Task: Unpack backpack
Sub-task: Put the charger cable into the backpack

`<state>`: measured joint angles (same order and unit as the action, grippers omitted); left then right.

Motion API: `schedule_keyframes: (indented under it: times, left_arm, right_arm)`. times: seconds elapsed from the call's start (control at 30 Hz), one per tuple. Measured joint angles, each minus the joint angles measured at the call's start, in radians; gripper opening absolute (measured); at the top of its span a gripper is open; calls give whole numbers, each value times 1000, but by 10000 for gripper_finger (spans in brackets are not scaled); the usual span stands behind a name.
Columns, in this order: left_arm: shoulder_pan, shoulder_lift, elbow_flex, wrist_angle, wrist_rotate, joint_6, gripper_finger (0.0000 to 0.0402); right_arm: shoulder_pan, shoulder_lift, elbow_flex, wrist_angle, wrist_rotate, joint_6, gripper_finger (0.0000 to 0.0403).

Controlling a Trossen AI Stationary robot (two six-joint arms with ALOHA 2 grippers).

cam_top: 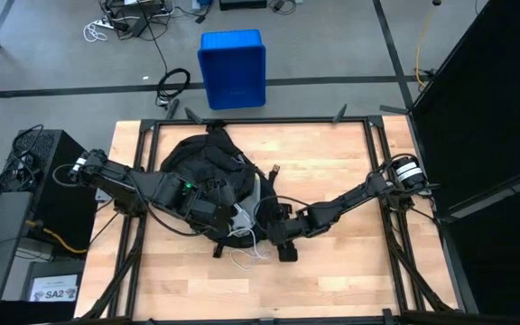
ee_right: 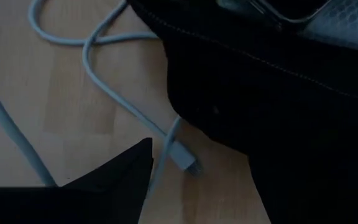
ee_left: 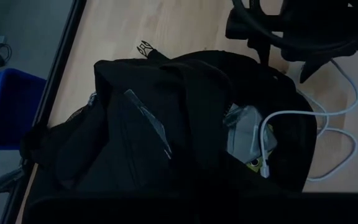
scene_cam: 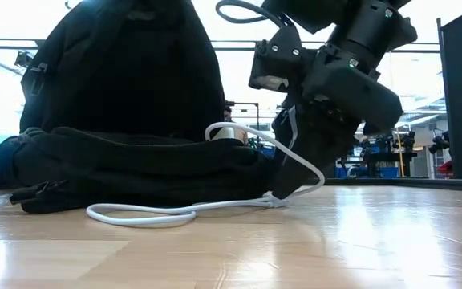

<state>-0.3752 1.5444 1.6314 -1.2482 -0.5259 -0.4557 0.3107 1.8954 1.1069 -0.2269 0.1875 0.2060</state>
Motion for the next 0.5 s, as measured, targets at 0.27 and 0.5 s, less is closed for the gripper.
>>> schedule_keyframes:
  times: [0.27,0.5]
  left_arm:
    - [0,0,0,1,0,0,7]
    - [0,0,0,2,0,-1,7]
  right_arm:
    - [5,93,7,16,7,-44,207]
    - [8,95,10,5,8,-47,137]
